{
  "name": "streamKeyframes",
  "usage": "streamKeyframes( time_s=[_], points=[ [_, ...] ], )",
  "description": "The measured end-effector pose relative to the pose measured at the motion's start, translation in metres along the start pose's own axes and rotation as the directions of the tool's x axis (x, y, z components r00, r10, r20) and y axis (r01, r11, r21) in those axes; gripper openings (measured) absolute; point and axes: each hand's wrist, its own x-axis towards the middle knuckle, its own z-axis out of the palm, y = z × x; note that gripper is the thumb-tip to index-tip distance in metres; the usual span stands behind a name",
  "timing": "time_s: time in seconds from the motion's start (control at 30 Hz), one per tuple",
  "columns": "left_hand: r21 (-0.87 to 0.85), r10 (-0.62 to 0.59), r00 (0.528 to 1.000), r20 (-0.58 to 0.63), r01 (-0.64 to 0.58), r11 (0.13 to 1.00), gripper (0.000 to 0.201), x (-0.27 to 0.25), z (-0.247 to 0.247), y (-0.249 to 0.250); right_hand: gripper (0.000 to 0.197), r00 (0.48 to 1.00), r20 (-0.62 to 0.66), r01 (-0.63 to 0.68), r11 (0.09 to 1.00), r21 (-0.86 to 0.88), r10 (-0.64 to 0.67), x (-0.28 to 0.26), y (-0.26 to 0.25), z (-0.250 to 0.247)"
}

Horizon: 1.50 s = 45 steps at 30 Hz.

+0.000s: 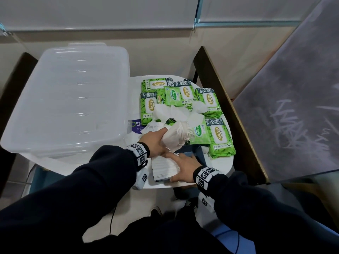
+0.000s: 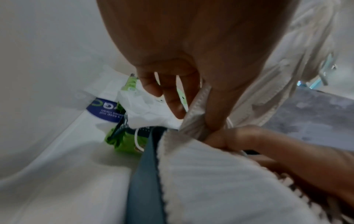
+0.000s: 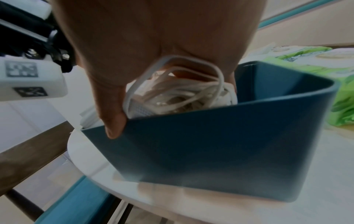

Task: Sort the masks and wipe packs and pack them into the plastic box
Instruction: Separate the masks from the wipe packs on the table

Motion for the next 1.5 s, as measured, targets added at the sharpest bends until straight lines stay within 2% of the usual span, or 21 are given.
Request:
streamKeyframes(
  time_s=[0.1, 0.23, 0.3, 0.4, 0.43, 0.53, 0.67, 0.73, 0.8, 0.9, 0.97, 1.07, 1.13, 1.2, 1.23, 1.33, 1.5],
  points=[
    [0.032, 0.077, 0.996, 0.054, -0.079, 0.996, 0.053, 0.003, -0.007, -0.002, 0.101, 1.0, 0.013, 0.014, 1.0, 0.001, -0.014, 0.001, 0.001, 0.001],
    [0.162, 0.098, 0.977, 0.189, -0.13, 0.978, 0.07, 0.005, -0.017, 0.007, 0.102, 0.999, 0.032, 0.01, 1.0, -0.007, -0.01, 0.0, 0.001, -0.001],
    [0.249, 0.118, 0.978, 0.173, -0.16, 0.955, 0.063, 0.007, -0.016, 0.015, 0.103, 0.999, 0.033, 0.015, 1.0, -0.006, -0.015, 0.0, 0.0, -0.004],
    [0.364, 0.234, 0.964, 0.125, -0.264, 0.893, 0.039, 0.009, -0.005, 0.026, 0.101, 1.0, 0.021, 0.02, 1.0, -0.02, -0.02, -0.002, -0.002, -0.005],
    [0.384, 0.255, 0.959, 0.12, -0.282, 0.879, 0.037, 0.01, 0.0, 0.028, 0.099, 1.0, 0.016, 0.015, 0.999, -0.034, -0.014, -0.003, -0.003, -0.005],
    [0.499, 0.23, 0.968, 0.099, -0.248, 0.83, 0.036, 0.013, 0.014, 0.031, 0.094, 1.0, -0.01, 0.013, 0.997, -0.079, -0.014, -0.008, -0.005, -0.006],
    [0.622, 0.198, 0.977, 0.08, -0.204, 0.756, 0.034, 0.016, 0.022, 0.033, 0.1, 0.997, -0.051, 0.048, 0.995, -0.089, -0.053, -0.02, -0.004, -0.011],
    [0.614, 0.163, 0.982, 0.098, -0.188, 0.767, 0.033, 0.018, 0.024, 0.033, 0.09, 0.995, -0.074, 0.069, 0.996, -0.058, -0.074, -0.029, -0.002, -0.018],
    [0.598, 0.123, 0.984, 0.132, -0.178, 0.781, 0.037, 0.02, 0.026, 0.032, 0.07, 0.988, -0.13, 0.087, 0.996, 0.037, -0.081, -0.037, 0.001, -0.025],
    [0.553, 0.103, 0.987, 0.122, -0.154, 0.819, 0.048, 0.02, 0.03, 0.031, 0.033, 0.945, -0.325, 0.042, 0.976, 0.213, 0.031, -0.041, 0.005, -0.043],
    [0.529, 0.116, 0.988, 0.098, -0.151, 0.835, 0.057, 0.02, 0.031, 0.032, 0.02, 0.902, -0.418, -0.034, 0.982, 0.183, 0.109, -0.033, 0.012, -0.055],
    [0.437, 0.145, 0.988, 0.056, -0.155, 0.886, 0.054, 0.018, 0.025, 0.033, 0.021, 0.906, -0.386, -0.151, 0.984, 0.092, 0.175, -0.015, 0.026, -0.064],
    [0.374, 0.147, 0.988, 0.054, -0.157, 0.914, 0.039, 0.013, 0.018, 0.032, 0.02, 0.911, -0.349, -0.213, 0.975, 0.056, 0.219, -0.006, 0.034, -0.061],
    [0.348, 0.139, 0.99, 0.033, -0.141, 0.927, 0.016, 0.007, 0.013, 0.027, 0.021, 0.909, -0.337, -0.259, 0.966, -0.001, 0.244, 0.0, 0.039, -0.054],
    [0.335, 0.126, 0.992, 0.023, -0.127, 0.934, 0.014, 0.002, 0.013, 0.024, 0.022, 0.912, -0.336, -0.271, 0.961, -0.058, 0.237, 0.002, 0.041, -0.051],
    [0.339, 0.098, 0.994, 0.044, -0.107, 0.935, 0.027, -0.01, 0.022, 0.019, 0.022, 0.924, -0.323, -0.294, 0.921, -0.257, 0.205, 0.01, 0.04, -0.045],
    [0.41, 0.021, 0.995, 0.098, -0.059, 0.91, 0.032, -0.021, 0.033, 0.02, 0.02, 0.936, -0.28, -0.308, 0.884, -0.351, 0.214, 0.018, 0.039, -0.045]
  ],
)
